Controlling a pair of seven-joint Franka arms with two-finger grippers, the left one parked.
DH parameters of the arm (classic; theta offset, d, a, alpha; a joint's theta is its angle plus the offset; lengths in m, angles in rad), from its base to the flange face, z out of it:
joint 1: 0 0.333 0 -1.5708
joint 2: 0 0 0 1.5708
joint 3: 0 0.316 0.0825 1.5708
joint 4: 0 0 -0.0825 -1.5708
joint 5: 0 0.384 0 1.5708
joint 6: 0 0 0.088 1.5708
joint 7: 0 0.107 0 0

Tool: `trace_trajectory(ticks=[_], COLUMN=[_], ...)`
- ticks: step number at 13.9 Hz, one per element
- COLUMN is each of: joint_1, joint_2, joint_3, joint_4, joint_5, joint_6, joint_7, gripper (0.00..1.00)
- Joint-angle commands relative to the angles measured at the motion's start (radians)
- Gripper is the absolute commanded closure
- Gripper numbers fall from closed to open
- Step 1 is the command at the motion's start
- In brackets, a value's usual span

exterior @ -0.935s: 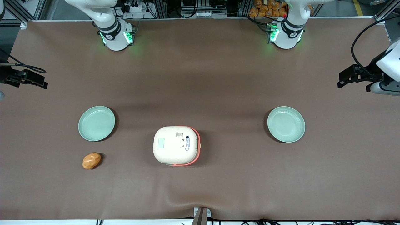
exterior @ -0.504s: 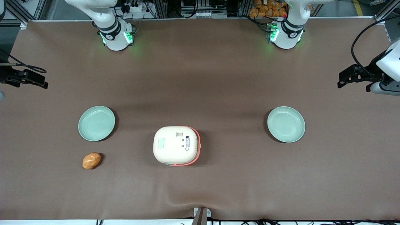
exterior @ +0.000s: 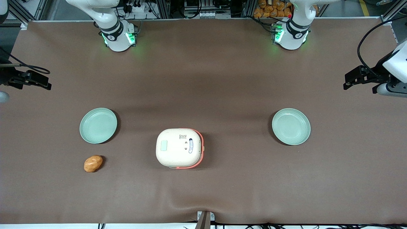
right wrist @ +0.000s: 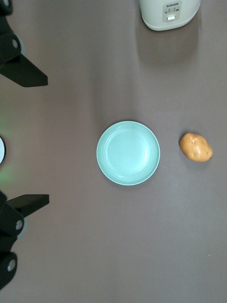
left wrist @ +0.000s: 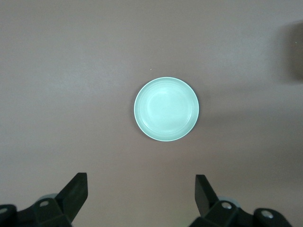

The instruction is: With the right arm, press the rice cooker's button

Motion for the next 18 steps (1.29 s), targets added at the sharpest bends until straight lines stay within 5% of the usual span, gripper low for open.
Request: trace_trajectory(ticks=[1,8,13,16,18], joint_1=[0.033,0.211,0.303,0.352,0.386], joint_2=[-0.011,0.050,0.130,0.193,0.227], joint_3=[0.002,0.006,0.006,0.006,0.006], joint_4=[-0.007,-0.006,-0.006,-0.007,-0.007], joint_5=[-0.006,-0.007,0.000,0.070,0.090], joint_6=[0.008,0.034,0.241,0.352,0.401], joint_7=[-0.077,-0.122,-0.039,0.054,0.078], gripper=[0.00,0.00,0.00,0.00,0.13])
